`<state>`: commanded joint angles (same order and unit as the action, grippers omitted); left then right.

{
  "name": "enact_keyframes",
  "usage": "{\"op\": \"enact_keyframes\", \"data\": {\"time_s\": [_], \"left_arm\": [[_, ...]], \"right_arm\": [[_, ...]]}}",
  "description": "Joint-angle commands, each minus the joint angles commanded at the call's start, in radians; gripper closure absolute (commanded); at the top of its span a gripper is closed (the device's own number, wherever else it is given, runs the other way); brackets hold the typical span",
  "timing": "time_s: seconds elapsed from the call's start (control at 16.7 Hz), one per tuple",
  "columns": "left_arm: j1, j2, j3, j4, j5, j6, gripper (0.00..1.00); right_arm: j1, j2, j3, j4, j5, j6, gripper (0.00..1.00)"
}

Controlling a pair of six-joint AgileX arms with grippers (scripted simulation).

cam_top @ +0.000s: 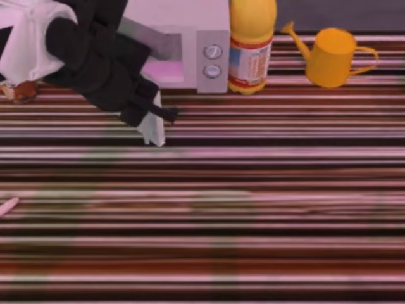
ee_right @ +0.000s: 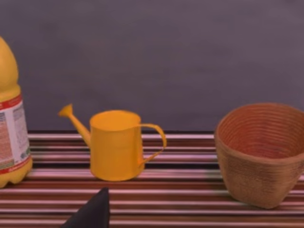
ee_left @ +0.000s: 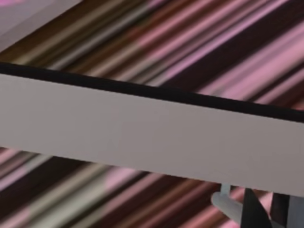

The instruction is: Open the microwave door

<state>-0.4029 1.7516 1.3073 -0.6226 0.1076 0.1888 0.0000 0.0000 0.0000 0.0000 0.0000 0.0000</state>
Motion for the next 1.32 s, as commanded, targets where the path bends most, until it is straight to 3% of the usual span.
{"op": "enact_keyframes", "data": {"time_s": [1.32], "left_arm": [[0.010,-0.016,-0.008,0.005,0.015,0.026,1.00]], "right_arm": [[0.000,0.000,0.000,0.000,0.000,0.000,0.00]]}}
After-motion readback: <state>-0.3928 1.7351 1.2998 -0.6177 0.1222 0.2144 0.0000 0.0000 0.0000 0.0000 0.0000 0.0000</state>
